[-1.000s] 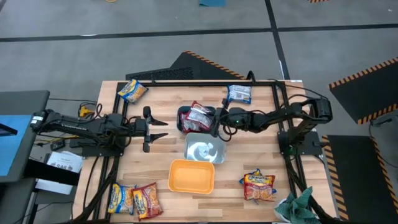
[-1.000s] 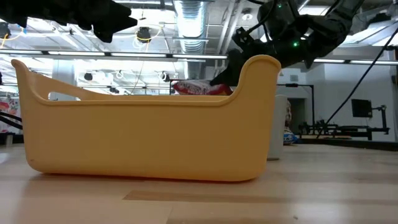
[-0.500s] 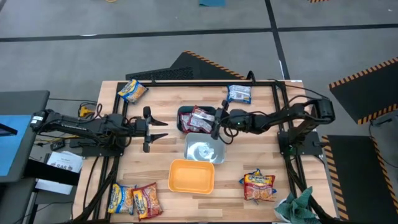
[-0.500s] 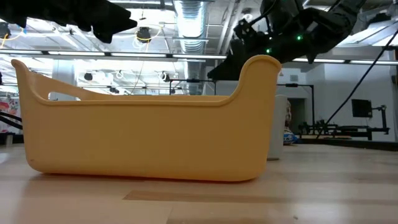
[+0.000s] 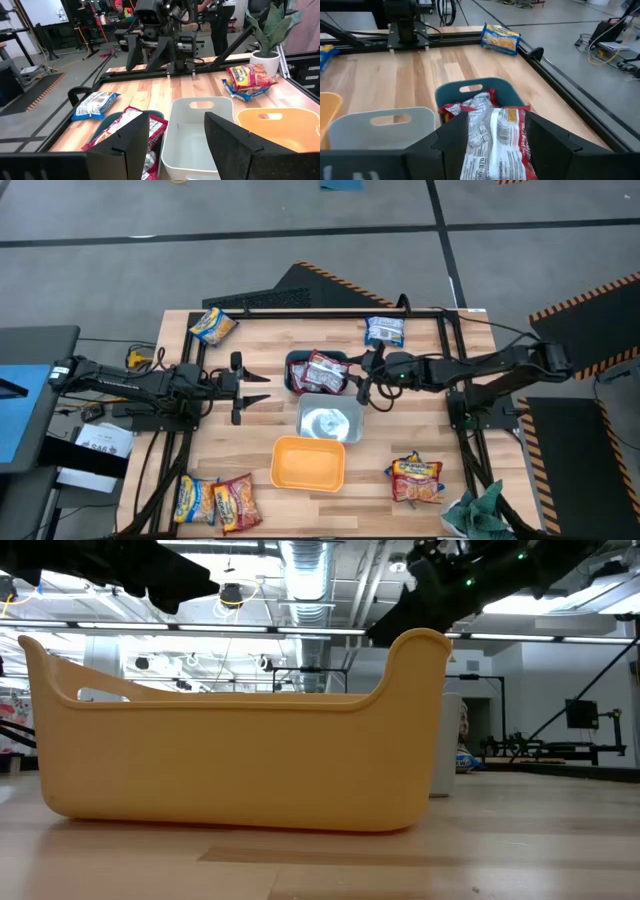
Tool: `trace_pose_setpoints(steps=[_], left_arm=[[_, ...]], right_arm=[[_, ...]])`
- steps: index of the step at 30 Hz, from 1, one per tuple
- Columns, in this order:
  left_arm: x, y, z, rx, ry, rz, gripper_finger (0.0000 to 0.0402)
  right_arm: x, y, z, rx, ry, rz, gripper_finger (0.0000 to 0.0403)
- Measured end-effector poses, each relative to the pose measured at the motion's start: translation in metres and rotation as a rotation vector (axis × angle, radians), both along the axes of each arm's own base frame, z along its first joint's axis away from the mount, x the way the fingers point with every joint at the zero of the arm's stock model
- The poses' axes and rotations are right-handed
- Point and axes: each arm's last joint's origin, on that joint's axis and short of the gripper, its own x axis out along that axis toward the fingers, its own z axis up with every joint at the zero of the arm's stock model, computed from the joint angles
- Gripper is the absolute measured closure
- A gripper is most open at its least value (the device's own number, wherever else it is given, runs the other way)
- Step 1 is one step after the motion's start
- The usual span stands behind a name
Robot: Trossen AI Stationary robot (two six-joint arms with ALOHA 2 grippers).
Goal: Sort Maruchan noodles
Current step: Put the top red noodle pack into the blue bin
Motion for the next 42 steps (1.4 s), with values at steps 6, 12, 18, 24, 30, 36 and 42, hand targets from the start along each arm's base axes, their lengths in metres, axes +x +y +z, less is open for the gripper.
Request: trace_pose_setpoints(steps=[6, 12, 18, 24, 30, 36, 42], left_arm=[[0.0, 0.0, 0.0, -0.001, 0.0, 0.001, 0.0221], [0.0, 0.0, 0.0, -0.002, -0.002, 0.001, 0.0221], [0.0, 0.0, 0.001, -0.003, -0.012, 0.002, 0.0221], [0.0, 0.0, 0.001, 0.005, -0.011, 0.003, 0.0221], [0.0, 0.0, 0.001, 0.0, -0.006, 0.002, 0.0221], [0.0, 0.0, 0.0, -0.001, -0.002, 0.005, 0.0221], [0.0, 0.0, 0.001, -0.002, -0.009, 0.006, 0.0221]], right_arm=[[-0.001, 0.007, 0.003, 0.013, -0.017, 0.021, 0.0185], [0.02, 0.001, -0.018, 0.09, -0.072, -0.024, 0.02], [0.056, -0.02, -0.027, 0.217, 0.009, -0.132, 0.0312], [0.097, -0.02, -0.02, 0.182, 0.182, -0.189, 0.0386], [0.115, -0.026, -0.032, 0.137, 0.392, -0.324, 0.0396], [0.121, -0.026, -0.042, 0.132, 0.451, -0.331, 0.0396], [0.122, -0.024, -0.051, 0.187, 0.496, -0.266, 0.0396]])
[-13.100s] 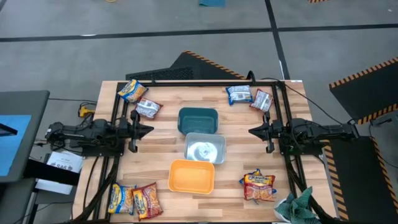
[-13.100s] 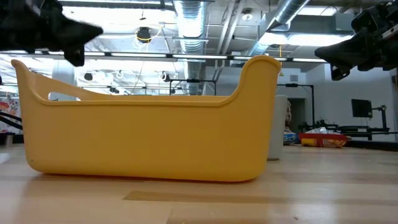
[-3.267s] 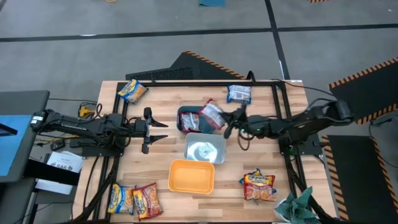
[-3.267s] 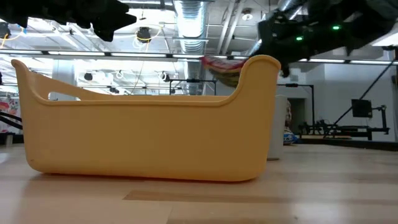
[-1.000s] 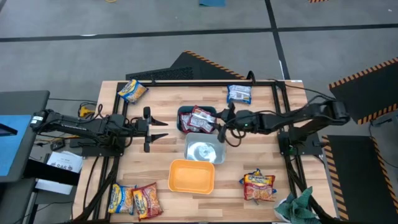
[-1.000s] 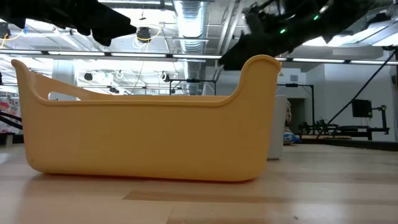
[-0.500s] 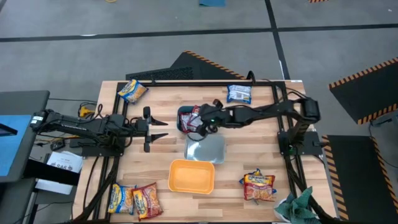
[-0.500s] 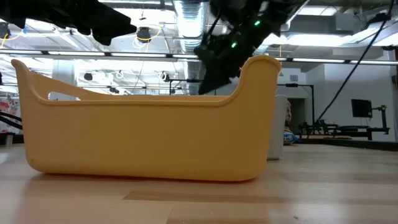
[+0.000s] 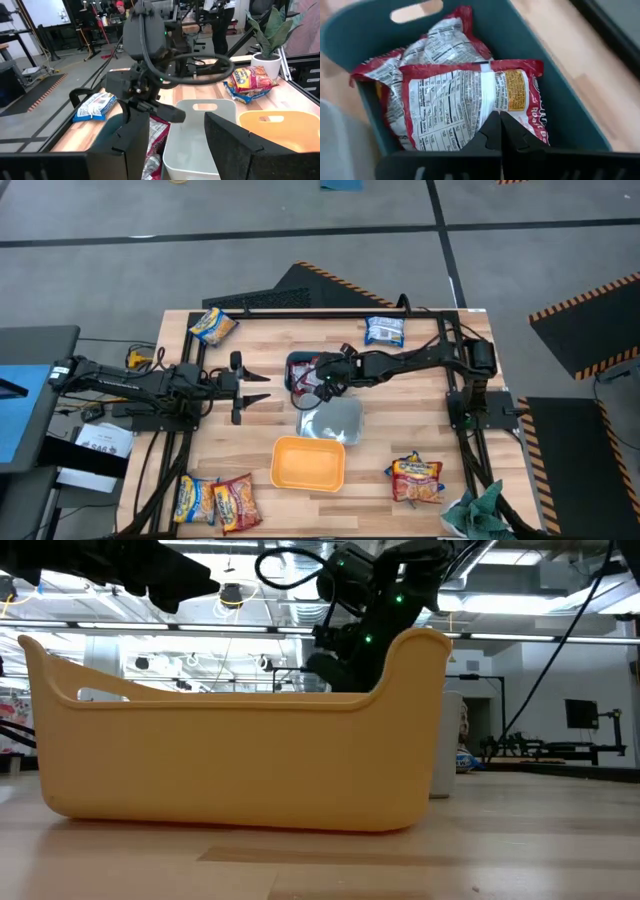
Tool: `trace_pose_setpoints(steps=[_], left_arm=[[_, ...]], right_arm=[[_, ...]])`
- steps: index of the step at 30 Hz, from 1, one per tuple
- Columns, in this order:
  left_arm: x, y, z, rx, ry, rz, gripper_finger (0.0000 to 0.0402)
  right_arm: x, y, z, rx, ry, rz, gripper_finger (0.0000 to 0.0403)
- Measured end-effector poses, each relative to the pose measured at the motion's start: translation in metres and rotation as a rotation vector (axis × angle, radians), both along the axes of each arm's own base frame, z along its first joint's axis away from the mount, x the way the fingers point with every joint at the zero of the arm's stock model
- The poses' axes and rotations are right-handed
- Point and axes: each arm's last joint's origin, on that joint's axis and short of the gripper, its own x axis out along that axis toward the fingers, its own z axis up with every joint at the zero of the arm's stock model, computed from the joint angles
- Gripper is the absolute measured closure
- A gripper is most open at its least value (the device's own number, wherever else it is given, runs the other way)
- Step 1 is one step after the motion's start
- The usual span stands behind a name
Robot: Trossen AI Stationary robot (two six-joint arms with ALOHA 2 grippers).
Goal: Sort Maruchan noodles
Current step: Put the top red noodle pack into the blue bin, then put the left red noodle pack into the blue bin
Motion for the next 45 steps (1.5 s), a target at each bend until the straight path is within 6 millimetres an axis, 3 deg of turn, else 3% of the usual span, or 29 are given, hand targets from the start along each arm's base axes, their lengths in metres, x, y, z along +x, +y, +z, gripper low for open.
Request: trace_pose_setpoints(steps=[5, 10, 15, 22, 26, 34, 40, 42, 45], left_arm=[[0.0, 0.0, 0.0, -0.001, -0.004, -0.001, 0.0221], [0.0, 0.0, 0.0, -0.001, 0.0, 0.0, 0.0221], [0.0, 0.0, 0.0, 0.002, 0.001, -0.001, 0.0221], [0.0, 0.0, 0.0, 0.0, 0.001, -0.001, 0.0221], [0.0, 0.0, 0.0, -0.01, -0.003, -0.001, 0.0221], [0.0, 0.0, 0.0, -0.008, -0.004, -0.001, 0.0221], [0.0, 0.0, 0.0, -0.008, 0.0, -0.001, 0.0221], [0.0, 0.0, 0.0, -0.008, 0.001, -0.001, 0.0221], [0.0, 0.0, 0.0, -0.008, 0.002, -0.001, 0.0221]], right_arm=[[0.003, -0.002, -0.016, 0.032, 0.035, 0.005, 0.0396], [0.003, -0.005, -0.016, 0.033, 0.032, -0.003, 0.0394], [-0.001, 0.0, 0.014, -0.039, -0.055, -0.018, 0.0394], [0.004, 0.025, 0.036, -0.001, -0.18, 0.133, 0.0393], [0.007, 0.03, 0.02, 0.046, -0.131, 0.176, 0.0393], [0.012, 0.013, -0.003, 0.075, -0.081, 0.135, 0.0393], [0.007, 0.006, -0.008, 0.111, -0.028, 0.11, 0.0392], [0.005, 0.009, -0.002, 0.08, -0.033, 0.106, 0.0392], [0.002, 0.018, 0.025, -0.019, -0.102, 0.116, 0.0392]])
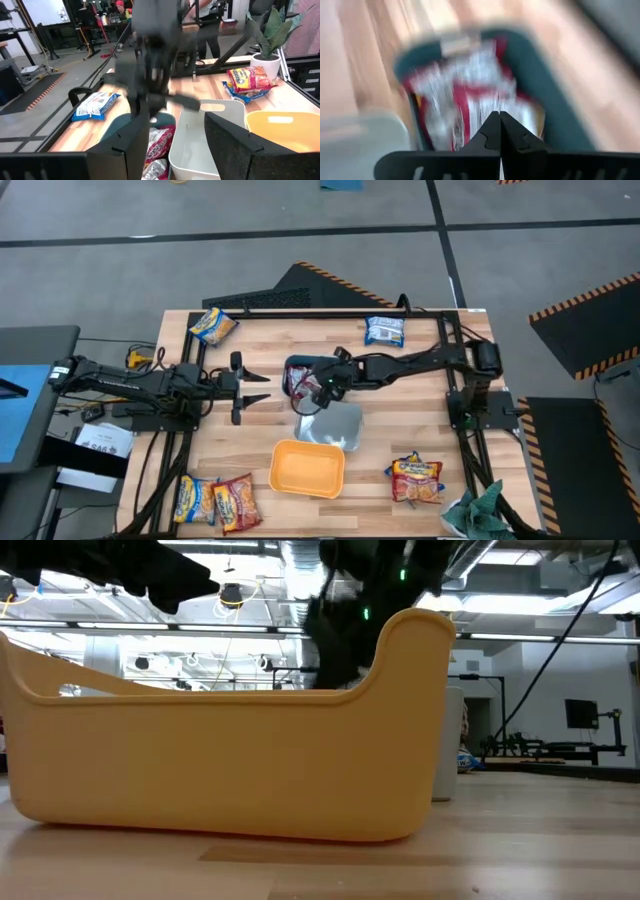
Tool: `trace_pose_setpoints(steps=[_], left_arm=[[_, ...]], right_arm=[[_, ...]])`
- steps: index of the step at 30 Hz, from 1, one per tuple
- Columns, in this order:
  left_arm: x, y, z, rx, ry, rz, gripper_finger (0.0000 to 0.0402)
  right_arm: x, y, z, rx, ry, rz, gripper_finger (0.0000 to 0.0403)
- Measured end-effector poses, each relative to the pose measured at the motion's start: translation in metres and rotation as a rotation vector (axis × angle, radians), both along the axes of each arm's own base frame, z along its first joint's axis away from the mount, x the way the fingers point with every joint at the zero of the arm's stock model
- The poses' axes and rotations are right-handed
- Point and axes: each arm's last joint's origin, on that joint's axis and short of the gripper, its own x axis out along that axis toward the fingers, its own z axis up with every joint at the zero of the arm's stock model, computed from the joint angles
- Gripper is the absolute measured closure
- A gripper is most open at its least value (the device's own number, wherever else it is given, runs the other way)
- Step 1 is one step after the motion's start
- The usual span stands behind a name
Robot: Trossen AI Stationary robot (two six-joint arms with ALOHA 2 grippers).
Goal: Sort Maruchan noodles
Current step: Put the left red noodle pack into the blue bin
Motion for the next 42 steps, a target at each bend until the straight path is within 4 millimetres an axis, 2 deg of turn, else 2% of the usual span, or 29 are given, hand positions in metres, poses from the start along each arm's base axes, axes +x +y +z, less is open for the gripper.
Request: trace_pose_setpoints(steps=[8, 11, 17, 23, 28, 35, 42], left_arm=[[0.0, 0.0, -0.002, -0.005, 0.021, -0.003, 0.0221], [0.0, 0.0, -0.002, -0.011, 0.022, -0.006, 0.0221], [0.0, 0.0, -0.003, -0.013, 0.026, -0.006, 0.0221], [0.0, 0.0, -0.003, -0.013, 0.026, -0.005, 0.0221], [0.0, 0.0, -0.003, -0.013, 0.025, -0.004, 0.0221], [0.0, 0.0, -0.003, -0.007, 0.025, -0.004, 0.0221], [0.0, 0.0, -0.003, -0.005, 0.025, -0.003, 0.0221]], right_arm=[[-0.03, 0.032, 0.049, -0.187, -0.01, -0.055, 0.039], [-0.043, 0.044, 0.054, -0.23, 0.012, -0.072, 0.0385], [-0.07, 0.055, 0.055, -0.249, 0.002, -0.088, 0.0381], [-0.096, 0.049, 0.056, -0.215, -0.069, -0.146, 0.0384], [-0.113, 0.044, 0.048, -0.2, -0.097, -0.168, 0.0382], [-0.124, 0.034, 0.039, -0.166, -0.123, -0.2, 0.0383], [-0.123, 0.029, 0.034, -0.131, -0.116, -0.19, 0.0383]])
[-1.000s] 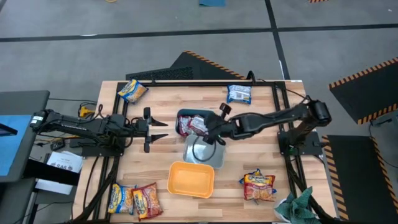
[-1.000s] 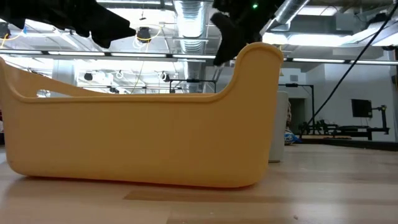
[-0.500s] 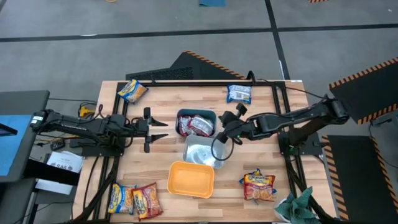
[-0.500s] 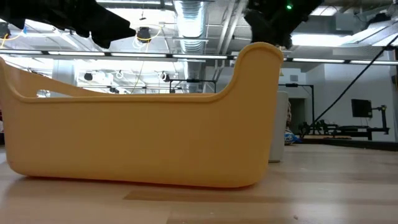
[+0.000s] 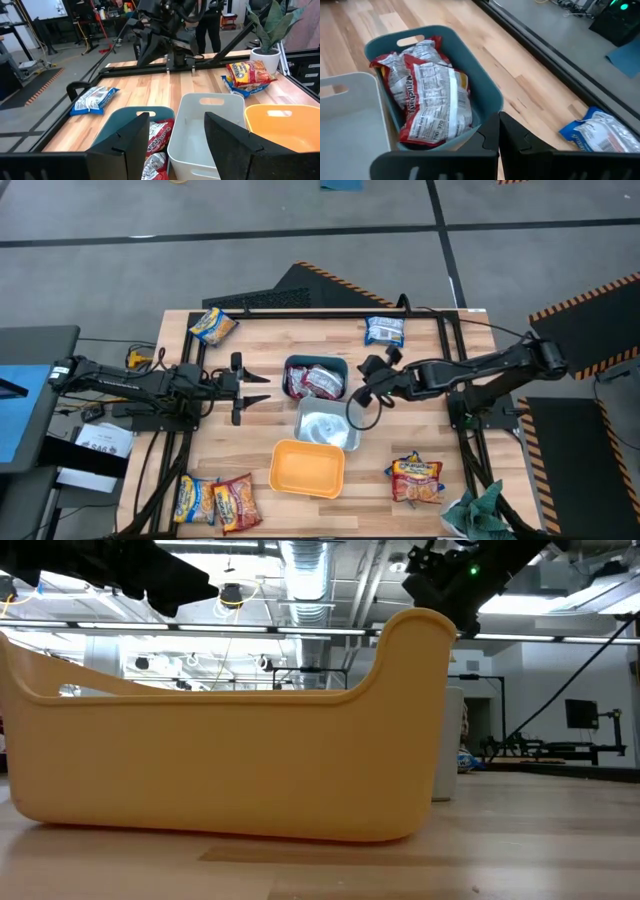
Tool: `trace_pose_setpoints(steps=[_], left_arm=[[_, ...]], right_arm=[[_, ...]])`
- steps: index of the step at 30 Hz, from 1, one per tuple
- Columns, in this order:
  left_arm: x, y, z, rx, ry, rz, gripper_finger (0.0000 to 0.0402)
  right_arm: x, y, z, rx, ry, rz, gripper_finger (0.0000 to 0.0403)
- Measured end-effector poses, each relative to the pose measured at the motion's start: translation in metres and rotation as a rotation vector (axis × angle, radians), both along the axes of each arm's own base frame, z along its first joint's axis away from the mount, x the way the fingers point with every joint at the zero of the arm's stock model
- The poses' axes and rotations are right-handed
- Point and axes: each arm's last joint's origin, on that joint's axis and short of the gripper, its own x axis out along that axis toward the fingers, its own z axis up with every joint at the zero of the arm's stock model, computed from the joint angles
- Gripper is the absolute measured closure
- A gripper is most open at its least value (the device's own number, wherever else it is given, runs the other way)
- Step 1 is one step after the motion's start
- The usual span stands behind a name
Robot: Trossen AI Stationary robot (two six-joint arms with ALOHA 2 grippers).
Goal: Sort Maruchan noodles
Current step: Put the left red noodle pack into the blue bin
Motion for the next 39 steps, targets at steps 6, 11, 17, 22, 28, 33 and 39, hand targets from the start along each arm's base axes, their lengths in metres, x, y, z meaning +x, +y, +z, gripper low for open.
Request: trace_pose_setpoints(steps=[6, 11, 17, 22, 28, 33, 39], left_arm=[[0.0, 0.0, -0.0001, 0.0, 0.001, 0.0, 0.0221], [0.0, 0.0, -0.0001, 0.0, 0.001, 0.0, 0.0221], [0.0, 0.0, -0.0001, 0.0, 0.001, 0.0, 0.0221], [0.0, 0.0, -0.0001, 0.0, 0.001, 0.0, 0.0221], [0.0, 0.0, -0.0002, 0.0, 0.002, 0.0, 0.0221], [0.0, 0.0, -0.0007, 0.001, 0.007, 0.0, 0.0221], [0.0, 0.0, -0.0008, -0.001, 0.008, 0.0, 0.0221]], right_arm=[[0.0005, -0.0009, -0.0003, 0.008, 0.0, 0.005, 0.0383], [0.0014, -0.0007, 0.0006, 0.009, -0.014, 0.007, 0.0382], [0.0014, -0.0007, 0.0006, 0.008, -0.013, 0.007, 0.0382], [0.0014, -0.0007, 0.0006, 0.008, -0.014, 0.007, 0.0382], [0.0015, -0.0007, 0.0007, 0.008, -0.014, 0.007, 0.0382], [0.0015, -0.0007, 0.001, 0.009, -0.015, 0.007, 0.0382], [0.0016, -0.0007, 0.0012, 0.009, -0.016, 0.007, 0.0382]])
